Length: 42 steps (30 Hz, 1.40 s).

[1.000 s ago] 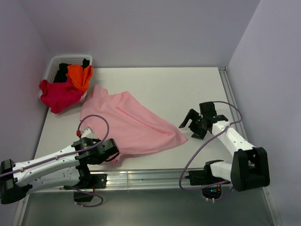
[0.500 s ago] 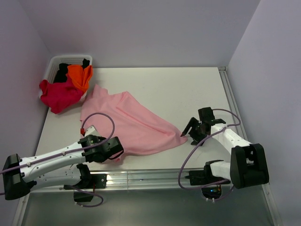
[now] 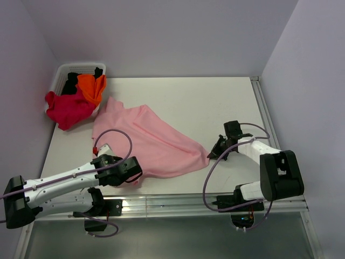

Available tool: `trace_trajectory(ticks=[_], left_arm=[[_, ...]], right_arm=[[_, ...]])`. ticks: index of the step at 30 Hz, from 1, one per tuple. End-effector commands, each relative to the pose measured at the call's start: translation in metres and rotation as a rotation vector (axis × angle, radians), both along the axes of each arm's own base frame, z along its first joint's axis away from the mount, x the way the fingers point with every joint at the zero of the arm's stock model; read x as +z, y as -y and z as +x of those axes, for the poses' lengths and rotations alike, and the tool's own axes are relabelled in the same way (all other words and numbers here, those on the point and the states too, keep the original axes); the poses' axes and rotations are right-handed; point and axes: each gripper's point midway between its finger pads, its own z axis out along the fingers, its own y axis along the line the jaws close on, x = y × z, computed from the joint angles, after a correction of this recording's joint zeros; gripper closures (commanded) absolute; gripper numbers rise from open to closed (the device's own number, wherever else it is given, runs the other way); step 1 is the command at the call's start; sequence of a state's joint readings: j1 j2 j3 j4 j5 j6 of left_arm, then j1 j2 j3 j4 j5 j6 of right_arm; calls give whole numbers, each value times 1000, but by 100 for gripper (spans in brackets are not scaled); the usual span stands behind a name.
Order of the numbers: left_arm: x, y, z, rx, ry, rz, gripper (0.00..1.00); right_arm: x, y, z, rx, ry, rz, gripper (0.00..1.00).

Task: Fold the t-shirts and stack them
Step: Flatten out the tshirt

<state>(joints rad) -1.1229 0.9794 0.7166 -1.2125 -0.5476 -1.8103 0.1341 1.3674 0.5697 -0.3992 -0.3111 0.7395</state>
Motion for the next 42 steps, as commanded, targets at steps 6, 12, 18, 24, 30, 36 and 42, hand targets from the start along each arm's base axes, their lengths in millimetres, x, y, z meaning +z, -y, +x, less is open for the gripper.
trace_trajectory(ticks=[6, 12, 18, 24, 30, 36, 42], left_arm=[[49, 5, 21, -36, 110, -1, 100], [129, 27, 44, -236, 198, 70, 100], [224, 68, 55, -453, 303, -22, 100], [345, 78, 59, -566, 532, -179, 100], [416, 71, 82, -611, 708, -178, 100], [406, 83, 148, -591, 751, -150, 100], [382, 66, 259, -488, 731, -60, 100]], right_arm=[[35, 16, -1, 13, 71, -99, 100], [166, 22, 14, -36, 347, -95, 100], [272, 47, -7, -112, 567, -176, 100], [376, 71, -32, -256, 799, -199, 100], [435, 95, -48, -436, 921, -200, 100], [414, 84, 12, -408, 833, -217, 100], [406, 78, 99, -389, 797, -247, 100]])
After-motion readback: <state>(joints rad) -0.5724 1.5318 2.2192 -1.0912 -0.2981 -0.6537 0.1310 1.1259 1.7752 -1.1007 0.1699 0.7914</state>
